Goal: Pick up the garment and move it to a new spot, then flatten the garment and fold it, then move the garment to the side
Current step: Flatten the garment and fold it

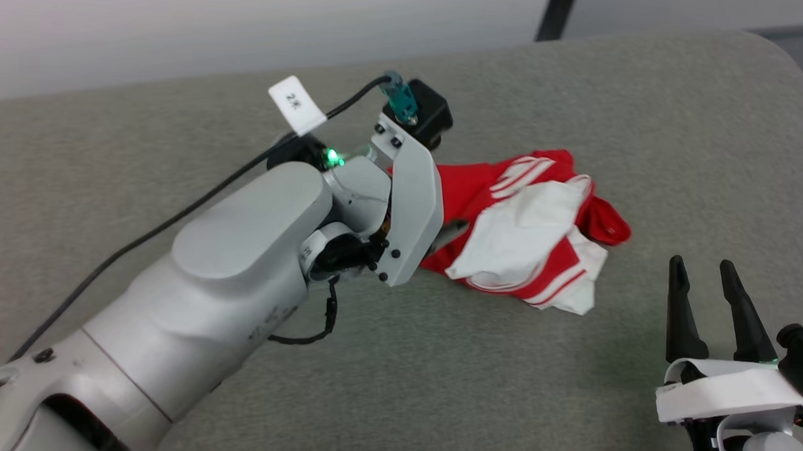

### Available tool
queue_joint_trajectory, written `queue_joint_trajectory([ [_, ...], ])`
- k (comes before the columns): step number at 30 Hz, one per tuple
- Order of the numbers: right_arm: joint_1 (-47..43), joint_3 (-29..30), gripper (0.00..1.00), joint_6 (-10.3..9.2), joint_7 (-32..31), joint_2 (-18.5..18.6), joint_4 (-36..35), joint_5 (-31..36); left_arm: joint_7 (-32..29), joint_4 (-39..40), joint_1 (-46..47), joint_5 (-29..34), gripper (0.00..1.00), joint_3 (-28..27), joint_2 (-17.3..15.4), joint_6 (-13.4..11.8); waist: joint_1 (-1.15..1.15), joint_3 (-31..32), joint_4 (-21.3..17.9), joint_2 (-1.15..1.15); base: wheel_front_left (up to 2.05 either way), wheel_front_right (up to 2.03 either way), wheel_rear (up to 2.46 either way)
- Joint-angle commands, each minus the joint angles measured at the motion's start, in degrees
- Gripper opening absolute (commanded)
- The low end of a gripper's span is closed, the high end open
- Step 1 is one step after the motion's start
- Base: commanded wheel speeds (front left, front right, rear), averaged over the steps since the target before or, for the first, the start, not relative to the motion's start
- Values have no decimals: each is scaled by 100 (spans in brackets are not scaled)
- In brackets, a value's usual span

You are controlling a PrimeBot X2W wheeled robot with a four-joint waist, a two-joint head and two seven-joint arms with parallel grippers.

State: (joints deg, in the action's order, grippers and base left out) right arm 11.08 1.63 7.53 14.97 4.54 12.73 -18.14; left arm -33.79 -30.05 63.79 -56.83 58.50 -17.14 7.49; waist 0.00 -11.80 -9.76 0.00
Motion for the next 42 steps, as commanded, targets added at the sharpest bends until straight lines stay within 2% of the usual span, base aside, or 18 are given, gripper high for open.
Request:
queue_joint_trajectory([
  [1,81,-24,100,-8,29,-25,-2,-54,-147,-46,95,-190,100,29,-13,-6,0,-273,-357,0,0,0,0],
  [8,94,-62,100,-8,29,-87,22,-82,-853,-226,26,-1317,100,69,-10,-5,0,-349,-609,0,0,0,0],
  [11,58,-59,100,-8,29,-109,5,-85,-904,-137,38,-1487,100,144,-112,-5,0,-370,-650,0,0,0,0],
  [16,93,-71,100,-8,29,-124,-15,-82,-835,-95,41,-1678,100,242,-98,-5,0,-431,-671,0,0,0,0],
  [18,121,-64,100,-8,29,-132,-24,-73,-731,-84,102,-1681,40,271,-98,-5,0,-453,-660,0,0,0,0],
  [20,143,-36,100,-8,29,-134,-27,-59,-627,-124,142,-1734,0,257,-83,-5,0,-457,-627,0,0,0,0],
  [25,46,49,100,-8,29,-138,-21,-29,-181,-169,190,-1852,0,153,-60,-5,0,-332,-421,0,0,0,0],
  [28,-58,61,100,-8,29,-135,-18,-14,65,-135,165,-1949,0,60,-173,-5,0,-220,-200,0,0,0,0],
  [37,-156,10,100,-8,29,17,-44,40,841,-265,-134,-2245,0,-492,-952,-7,0,62,492,0,0,0,0],
  [42,-144,-39,100,-8,29,64,-57,49,1149,-526,-428,-2326,0,-733,-1474,-168,0,107,680,0,0,0,0],
])
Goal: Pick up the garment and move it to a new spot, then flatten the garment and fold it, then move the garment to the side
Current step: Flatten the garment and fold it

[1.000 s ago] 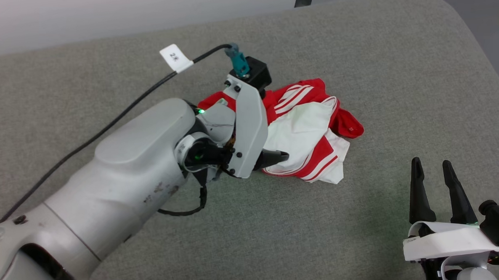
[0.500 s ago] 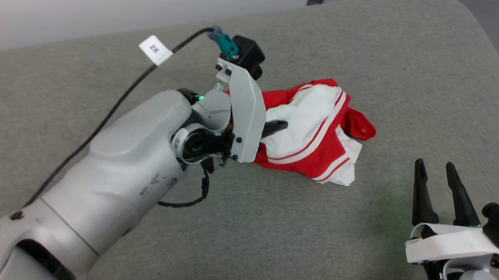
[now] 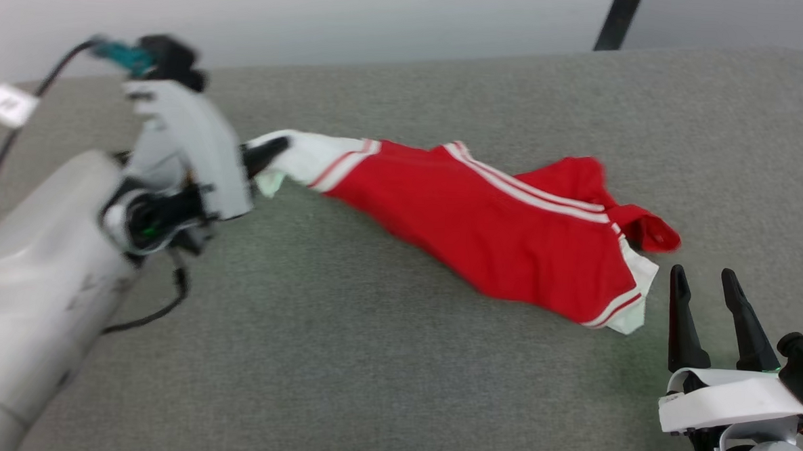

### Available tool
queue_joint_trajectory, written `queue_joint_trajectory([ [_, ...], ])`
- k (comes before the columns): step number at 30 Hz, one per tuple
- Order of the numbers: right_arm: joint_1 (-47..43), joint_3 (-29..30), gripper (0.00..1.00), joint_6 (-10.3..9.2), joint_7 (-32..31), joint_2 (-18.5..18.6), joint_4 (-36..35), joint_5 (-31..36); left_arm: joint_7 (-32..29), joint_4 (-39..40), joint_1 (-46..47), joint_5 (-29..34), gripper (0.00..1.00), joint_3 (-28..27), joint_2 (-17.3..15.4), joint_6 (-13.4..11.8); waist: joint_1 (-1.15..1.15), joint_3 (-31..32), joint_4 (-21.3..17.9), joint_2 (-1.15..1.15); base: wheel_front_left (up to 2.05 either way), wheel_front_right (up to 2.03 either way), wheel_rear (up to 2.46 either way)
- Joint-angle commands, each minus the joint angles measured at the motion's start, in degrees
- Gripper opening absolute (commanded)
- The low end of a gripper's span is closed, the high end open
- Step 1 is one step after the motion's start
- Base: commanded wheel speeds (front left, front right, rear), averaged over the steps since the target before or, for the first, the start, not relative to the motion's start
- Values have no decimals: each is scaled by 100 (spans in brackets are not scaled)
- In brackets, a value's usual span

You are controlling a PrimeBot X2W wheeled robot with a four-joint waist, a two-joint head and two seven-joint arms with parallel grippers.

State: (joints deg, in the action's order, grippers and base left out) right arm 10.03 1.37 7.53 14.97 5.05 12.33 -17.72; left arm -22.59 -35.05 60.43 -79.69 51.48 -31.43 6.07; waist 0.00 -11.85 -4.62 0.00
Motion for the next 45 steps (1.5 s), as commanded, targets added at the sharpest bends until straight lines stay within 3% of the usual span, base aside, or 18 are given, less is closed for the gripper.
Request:
queue_joint_trajectory([
  [1,-41,-8,100,-8,29,22,-19,4,71,-55,-173,-78,0,-73,-133,-29,0,114,181,0,0,0,0],
  [5,-90,18,100,-8,29,83,-39,-19,173,-221,-532,-168,0,-149,-430,-137,0,105,233,0,0,0,0],
  [10,-77,52,100,-8,29,139,-60,-42,274,-433,-839,-200,0,-164,-577,-276,0,43,233,0,0,0,0],
  [20,52,11,100,-8,29,221,-61,-38,238,-831,-1077,-68,0,26,-512,-283,0,-101,185,0,0,0,0],
  [24,118,-47,100,-8,29,235,-22,-49,203,-1141,-1141,34,11,173,-402,-208,0,-141,159,0,0,0,0],
  [27,111,-64,100,-8,29,244,7,-45,141,-1289,-1150,80,37,241,-382,-158,0,-119,160,0,0,0,0],
  [28,111,-64,100,-8,29,244,7,-45,141,-1289,-1150,80,37,241,-382,-158,0,-119,160,0,0,0,0],
  [29,100,-67,100,-8,29,244,23,-41,120,-1328,-1114,185,100,323,-417,-107,0,-83,165,0,0,0,0],
  [40,-8,-90,100,-8,29,146,32,-11,48,-886,-617,790,100,607,-928,-151,0,78,177,0,0,0,0],
  [45,47,-182,100,-8,29,91,18,-64,-206,-341,-226,1083,100,752,-955,-239,0,7,43,0,0,0,0],
])
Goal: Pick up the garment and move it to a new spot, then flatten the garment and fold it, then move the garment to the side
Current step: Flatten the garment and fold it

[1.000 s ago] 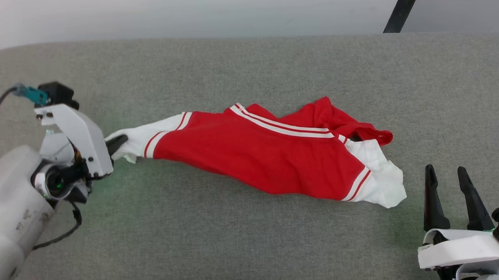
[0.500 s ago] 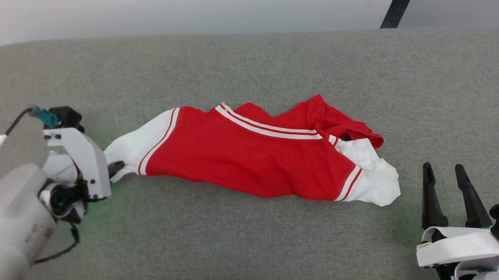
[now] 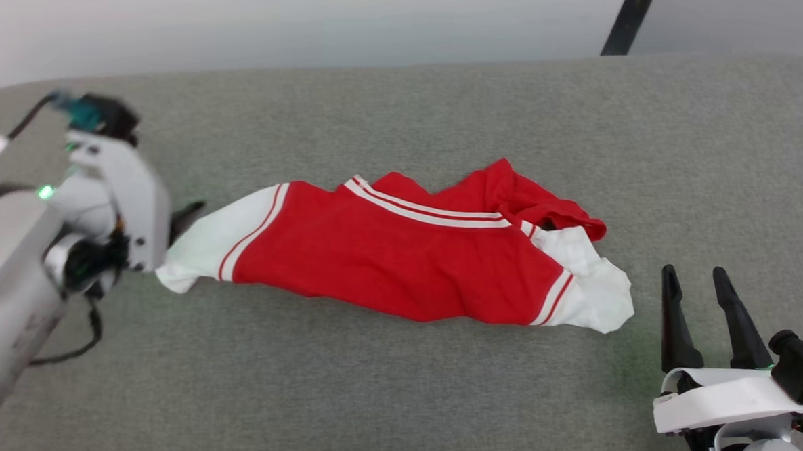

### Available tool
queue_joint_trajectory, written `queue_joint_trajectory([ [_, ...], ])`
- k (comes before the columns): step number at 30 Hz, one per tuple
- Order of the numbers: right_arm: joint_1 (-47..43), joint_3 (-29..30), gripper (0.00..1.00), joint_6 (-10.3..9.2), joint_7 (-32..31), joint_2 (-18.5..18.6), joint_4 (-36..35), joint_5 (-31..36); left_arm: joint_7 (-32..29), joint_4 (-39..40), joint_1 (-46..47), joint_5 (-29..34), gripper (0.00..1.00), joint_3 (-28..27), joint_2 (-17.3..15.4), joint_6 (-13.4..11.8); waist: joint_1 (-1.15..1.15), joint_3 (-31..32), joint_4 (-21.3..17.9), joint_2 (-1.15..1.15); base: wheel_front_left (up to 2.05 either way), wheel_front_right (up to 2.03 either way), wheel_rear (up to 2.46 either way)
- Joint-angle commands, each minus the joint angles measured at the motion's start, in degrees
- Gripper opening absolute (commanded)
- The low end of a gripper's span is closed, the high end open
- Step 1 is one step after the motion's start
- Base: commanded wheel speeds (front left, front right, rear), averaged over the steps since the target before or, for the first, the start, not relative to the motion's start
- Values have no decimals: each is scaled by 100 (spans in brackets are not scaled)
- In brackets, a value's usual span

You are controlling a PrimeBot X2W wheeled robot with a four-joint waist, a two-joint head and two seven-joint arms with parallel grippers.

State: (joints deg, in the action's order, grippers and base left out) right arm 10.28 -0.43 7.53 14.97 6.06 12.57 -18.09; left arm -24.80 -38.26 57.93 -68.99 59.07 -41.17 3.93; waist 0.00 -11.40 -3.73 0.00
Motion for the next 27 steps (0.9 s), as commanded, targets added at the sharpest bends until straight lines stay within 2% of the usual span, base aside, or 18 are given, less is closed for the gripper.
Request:
queue_joint_trajectory([
  [1,47,-26,100,-8,29,-22,-12,-36,-42,74,112,80,100,40,43,-32,0,-67,-92,0,0,0,0],
  [7,110,-64,100,-8,29,-63,-23,-68,-283,473,593,355,100,235,396,57,0,-265,-400,0,0,0,0],
  [13,254,-106,100,-8,29,-128,-58,-121,-745,316,995,567,100,608,621,279,0,-546,-765,0,0,0,0],
  [21,402,-189,100,-8,29,-211,-68,-199,-1268,3,1412,255,100,796,842,356,0,-920,-1084,0,0,0,0],
  [27,493,-215,100,-8,29,-240,-68,-210,-1608,-69,1615,22,100,985,806,361,0,-1060,-1173,0,0,0,0],
])
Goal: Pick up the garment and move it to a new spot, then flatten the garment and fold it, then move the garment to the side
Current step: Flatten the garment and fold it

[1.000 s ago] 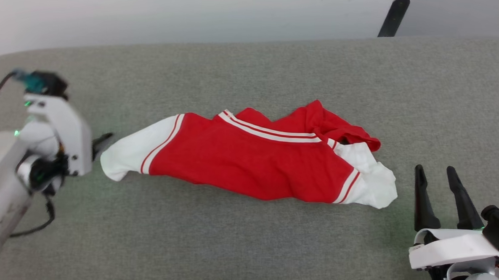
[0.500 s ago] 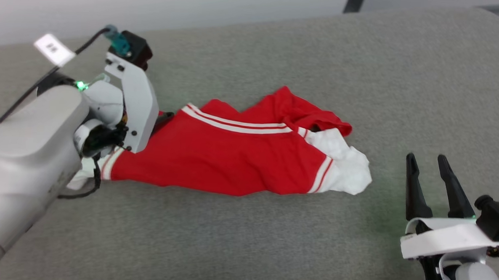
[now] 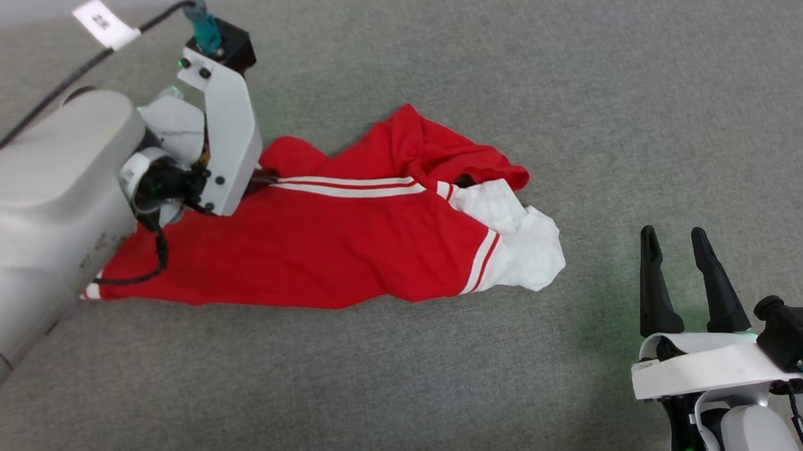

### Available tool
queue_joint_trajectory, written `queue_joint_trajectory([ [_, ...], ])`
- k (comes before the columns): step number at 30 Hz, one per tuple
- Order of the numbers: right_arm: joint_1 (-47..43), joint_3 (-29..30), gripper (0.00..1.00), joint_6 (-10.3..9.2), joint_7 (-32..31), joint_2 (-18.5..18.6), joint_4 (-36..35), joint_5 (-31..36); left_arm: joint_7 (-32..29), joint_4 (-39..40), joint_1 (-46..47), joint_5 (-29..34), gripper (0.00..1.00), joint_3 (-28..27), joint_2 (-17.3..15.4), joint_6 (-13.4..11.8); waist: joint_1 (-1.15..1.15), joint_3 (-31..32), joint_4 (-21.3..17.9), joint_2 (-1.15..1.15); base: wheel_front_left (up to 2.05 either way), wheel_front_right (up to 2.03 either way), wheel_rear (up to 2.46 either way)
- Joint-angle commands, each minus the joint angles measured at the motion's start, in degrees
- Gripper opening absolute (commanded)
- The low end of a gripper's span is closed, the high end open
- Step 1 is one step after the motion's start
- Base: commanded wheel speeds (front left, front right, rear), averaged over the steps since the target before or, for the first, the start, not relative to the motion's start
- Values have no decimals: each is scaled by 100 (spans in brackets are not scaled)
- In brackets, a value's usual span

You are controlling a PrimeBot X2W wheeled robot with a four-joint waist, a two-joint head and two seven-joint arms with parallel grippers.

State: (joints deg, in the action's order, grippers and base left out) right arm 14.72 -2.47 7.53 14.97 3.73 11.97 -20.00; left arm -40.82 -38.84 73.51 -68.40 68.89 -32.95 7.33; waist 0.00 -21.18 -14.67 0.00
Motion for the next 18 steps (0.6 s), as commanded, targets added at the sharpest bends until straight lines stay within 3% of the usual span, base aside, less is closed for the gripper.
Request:
queue_joint_trajectory([
  [1,63,-8,100,-8,29,-9,-7,-18,-30,-31,65,-77,100,16,-22,20,0,-91,-82,0,0,0,0],
  [5,88,2,100,-8,29,-26,13,13,-68,-88,95,-181,99,95,-70,21,0,-90,-70,0,0,0,0],
  [7,114,-18,100,-8,29,-30,19,18,-66,-122,104,-194,93,131,-69,21,0,-84,-55,0,0,0,0],
  [8,128,-25,100,-8,29,-30,20,23,-42,-126,104,-213,84,144,-59,21,0,-83,-46,0,0,0,0],
  [9,137,-33,100,-8,29,-31,20,27,-17,-129,95,-231,57,156,-49,21,0,-80,-37,0,0,0,0],
  [10,138,-37,100,-8,29,-33,19,32,-8,-127,93,-244,45,169,-37,21,0,-78,-27,0,0,0,0],
  [11,125,-37,100,-8,29,-37,17,38,39,-95,99,-275,6,194,-13,21,0,-71,-3,0,0,0,0],
  [12,124,-28,100,-8,29,-38,20,44,67,-72,104,-297,0,201,-1,21,0,-60,14,0,0,0,0],
  [18,-29,71,100,-8,29,19,35,105,366,140,128,-454,0,228,41,21,0,153,250,0,0,0,0],
])
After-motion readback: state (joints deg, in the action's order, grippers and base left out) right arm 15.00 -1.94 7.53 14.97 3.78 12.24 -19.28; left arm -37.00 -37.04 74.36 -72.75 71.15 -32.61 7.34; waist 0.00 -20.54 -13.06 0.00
